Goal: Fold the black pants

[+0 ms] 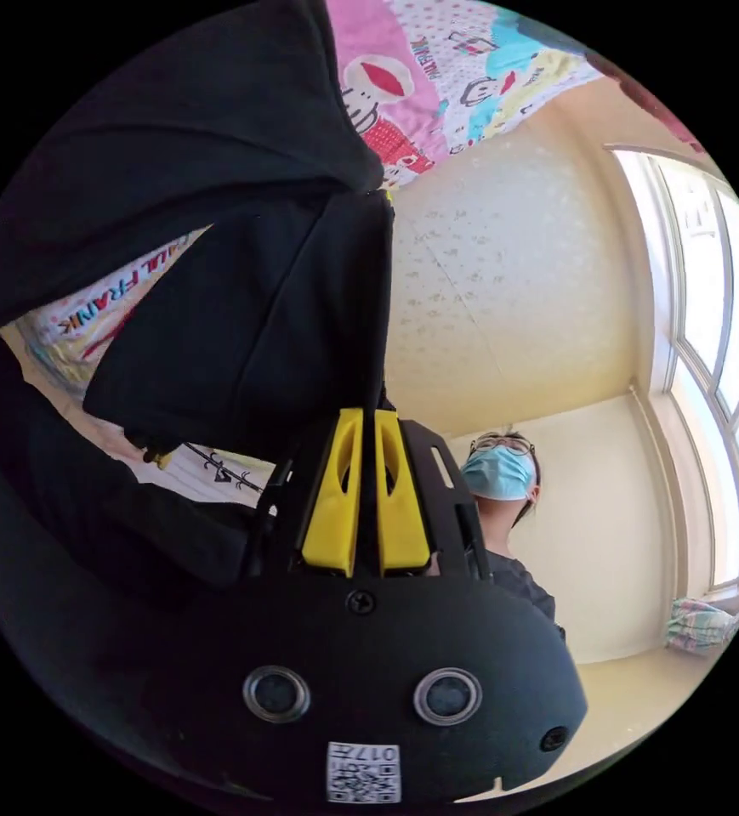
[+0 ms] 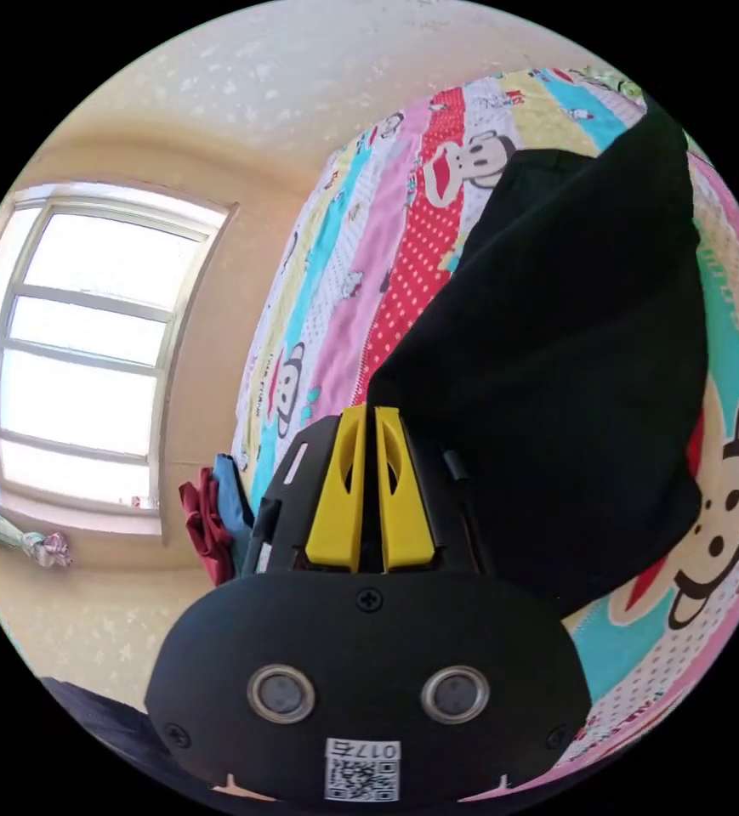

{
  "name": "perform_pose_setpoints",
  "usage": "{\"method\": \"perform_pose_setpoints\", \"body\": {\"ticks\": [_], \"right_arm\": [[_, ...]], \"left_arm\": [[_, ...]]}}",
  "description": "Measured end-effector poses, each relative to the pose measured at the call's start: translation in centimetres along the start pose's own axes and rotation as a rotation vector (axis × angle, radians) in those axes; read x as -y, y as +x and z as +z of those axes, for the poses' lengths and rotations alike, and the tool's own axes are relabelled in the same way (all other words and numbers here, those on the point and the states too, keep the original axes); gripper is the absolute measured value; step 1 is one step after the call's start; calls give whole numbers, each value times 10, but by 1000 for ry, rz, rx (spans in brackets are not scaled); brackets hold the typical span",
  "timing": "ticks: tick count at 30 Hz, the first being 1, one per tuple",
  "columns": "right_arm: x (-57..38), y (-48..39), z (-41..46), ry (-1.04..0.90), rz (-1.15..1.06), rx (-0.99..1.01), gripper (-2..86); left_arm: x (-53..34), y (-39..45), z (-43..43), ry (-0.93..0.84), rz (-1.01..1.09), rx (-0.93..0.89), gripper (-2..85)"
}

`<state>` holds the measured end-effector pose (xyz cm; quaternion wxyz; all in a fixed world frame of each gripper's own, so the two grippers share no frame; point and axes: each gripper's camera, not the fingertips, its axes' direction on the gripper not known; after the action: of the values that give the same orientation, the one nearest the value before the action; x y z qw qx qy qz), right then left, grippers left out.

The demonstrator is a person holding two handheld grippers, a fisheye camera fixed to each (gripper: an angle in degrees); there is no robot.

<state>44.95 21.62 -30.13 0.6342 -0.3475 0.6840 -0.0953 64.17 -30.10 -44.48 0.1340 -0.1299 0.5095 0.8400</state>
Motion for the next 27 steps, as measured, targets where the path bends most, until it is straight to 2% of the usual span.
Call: {"method": "perform_pose_setpoints", "body": {"ticks": [3,6,8,10,13,16,18,20,22,27], "right_arm": [[4,-15,64,-52,68,-150,64],[-18,-45,72,2,-59,-245,82],[-61,-74,62,6,-210,-296,90],[-104,-86,51,-1,-261,-323,91],[-184,-79,46,-67,-191,-333,92],[-267,-59,60,-157,7,-323,102],[-314,-52,75,-210,141,-243,103],[-357,-61,82,-148,251,-124,90],[-371,-76,85,-99,272,-103,84],[-375,-99,113,-67,300,-190,76]], "left_arm": [[33,35,-55,83,23,150,6],[64,75,-89,107,47,360,5],[81,98,-94,70,75,493,5],[100,119,-87,5,107,643,5],[114,130,-76,-42,110,761,6],[119,127,-73,-22,72,748,8],[120,123,-74,2,44,710,10],[118,121,-74,20,36,693,11],[116,120,-70,18,32,681,12],[112,116,-61,18,17,669,13]]}}
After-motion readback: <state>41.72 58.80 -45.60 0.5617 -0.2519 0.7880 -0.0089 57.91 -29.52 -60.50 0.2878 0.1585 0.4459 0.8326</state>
